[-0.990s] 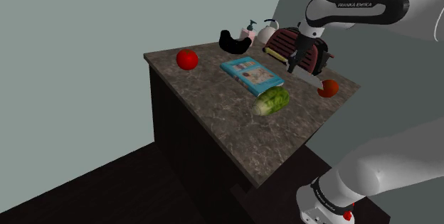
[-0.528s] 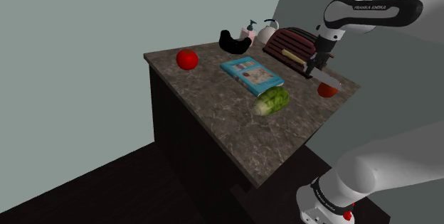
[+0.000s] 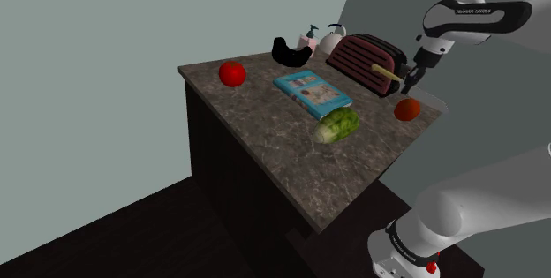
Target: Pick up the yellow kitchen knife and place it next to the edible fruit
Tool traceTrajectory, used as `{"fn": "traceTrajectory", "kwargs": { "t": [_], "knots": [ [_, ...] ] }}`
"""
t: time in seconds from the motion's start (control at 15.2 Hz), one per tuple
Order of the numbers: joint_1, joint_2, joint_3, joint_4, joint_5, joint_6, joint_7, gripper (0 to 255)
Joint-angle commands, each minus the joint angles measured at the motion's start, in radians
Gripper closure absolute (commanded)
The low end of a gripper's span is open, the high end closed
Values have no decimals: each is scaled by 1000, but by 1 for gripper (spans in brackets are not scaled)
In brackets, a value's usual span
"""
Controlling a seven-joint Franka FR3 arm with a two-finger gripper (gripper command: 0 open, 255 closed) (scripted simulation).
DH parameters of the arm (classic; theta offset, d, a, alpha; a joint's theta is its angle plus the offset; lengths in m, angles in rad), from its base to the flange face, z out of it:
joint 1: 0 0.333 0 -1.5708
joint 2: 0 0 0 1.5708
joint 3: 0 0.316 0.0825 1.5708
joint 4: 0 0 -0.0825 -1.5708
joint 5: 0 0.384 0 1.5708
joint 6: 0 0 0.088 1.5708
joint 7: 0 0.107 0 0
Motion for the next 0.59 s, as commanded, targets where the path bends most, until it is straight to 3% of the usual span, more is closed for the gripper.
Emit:
{"fn": "traceTrajectory", "kwargs": {
  "t": [0.0, 0.13, 0.53],
  "knots": [
    [-20, 14, -35, 11, -5, 5, -55, 255],
    [-37, 41, -71, 40, -3, 6, -111, 255],
    [-39, 56, -79, -28, -1, 87, -114, 255]
  ]
}}
